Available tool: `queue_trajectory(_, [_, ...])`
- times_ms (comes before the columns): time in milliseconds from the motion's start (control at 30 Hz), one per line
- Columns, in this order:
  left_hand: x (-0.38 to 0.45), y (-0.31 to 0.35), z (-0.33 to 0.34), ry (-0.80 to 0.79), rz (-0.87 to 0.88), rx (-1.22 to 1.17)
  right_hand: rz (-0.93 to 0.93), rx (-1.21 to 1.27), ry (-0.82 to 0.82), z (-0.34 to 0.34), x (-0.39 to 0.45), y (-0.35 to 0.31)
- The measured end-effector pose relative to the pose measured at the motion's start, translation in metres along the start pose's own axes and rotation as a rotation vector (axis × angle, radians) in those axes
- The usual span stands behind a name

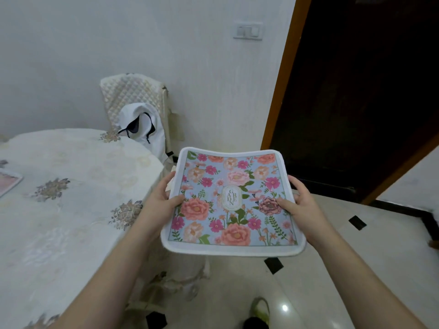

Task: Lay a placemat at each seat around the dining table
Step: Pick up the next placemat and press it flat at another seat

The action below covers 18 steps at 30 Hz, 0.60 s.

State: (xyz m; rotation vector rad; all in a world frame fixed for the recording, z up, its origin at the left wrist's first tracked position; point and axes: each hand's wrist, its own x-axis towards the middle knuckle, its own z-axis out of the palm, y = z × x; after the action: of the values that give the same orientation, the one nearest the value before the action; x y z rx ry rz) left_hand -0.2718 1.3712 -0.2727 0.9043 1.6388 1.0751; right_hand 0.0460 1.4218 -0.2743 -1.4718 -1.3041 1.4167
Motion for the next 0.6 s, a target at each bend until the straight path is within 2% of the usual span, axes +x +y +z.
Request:
queue_trajectory(400, [0.093, 0.048, 0.076, 0.081, -0.039, -0.069, -0.002, 0.009, -0.092, -0.065, 0.142, -0.031])
queue_trajectory(600, [0.120, 0.058, 0.096, 0.128, -0.055, -0.082, 0.031, 0.006, -0.166, -0.074, 0.197, -0.036])
